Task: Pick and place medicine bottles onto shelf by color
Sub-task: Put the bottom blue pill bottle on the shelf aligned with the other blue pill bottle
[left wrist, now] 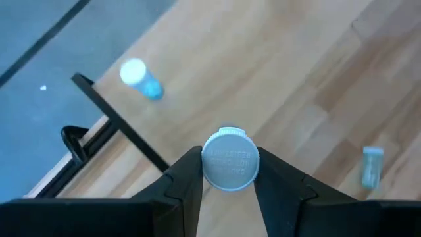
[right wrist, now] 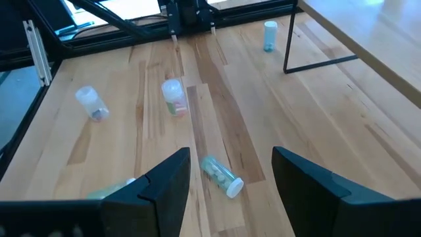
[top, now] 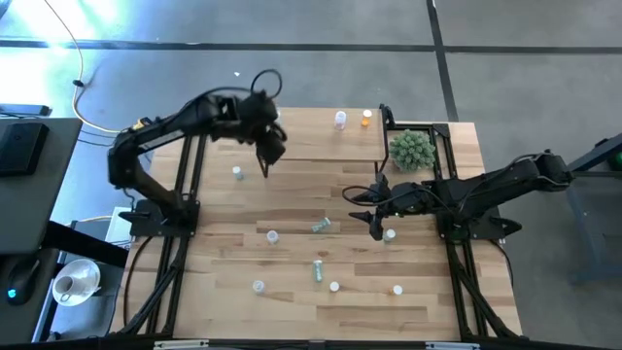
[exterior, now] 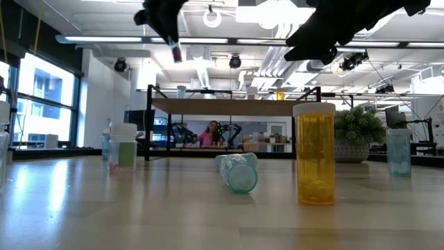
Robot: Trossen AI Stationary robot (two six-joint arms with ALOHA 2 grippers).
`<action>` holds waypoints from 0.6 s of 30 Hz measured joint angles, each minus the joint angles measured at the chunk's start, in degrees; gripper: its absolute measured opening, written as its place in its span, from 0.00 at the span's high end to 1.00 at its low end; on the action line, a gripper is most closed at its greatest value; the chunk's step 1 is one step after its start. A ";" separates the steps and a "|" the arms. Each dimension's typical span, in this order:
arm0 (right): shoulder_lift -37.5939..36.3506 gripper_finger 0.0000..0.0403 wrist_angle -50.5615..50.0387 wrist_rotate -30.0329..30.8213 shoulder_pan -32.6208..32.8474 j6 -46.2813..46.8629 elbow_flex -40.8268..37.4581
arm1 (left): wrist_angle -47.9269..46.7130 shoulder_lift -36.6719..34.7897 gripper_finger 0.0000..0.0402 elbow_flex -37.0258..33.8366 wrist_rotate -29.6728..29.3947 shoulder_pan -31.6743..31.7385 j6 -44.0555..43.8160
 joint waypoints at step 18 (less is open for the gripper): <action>0.00 0.49 -0.03 -0.02 0.00 -0.62 0.00 | -10.20 15.63 0.73 11.93 2.66 5.11 2.15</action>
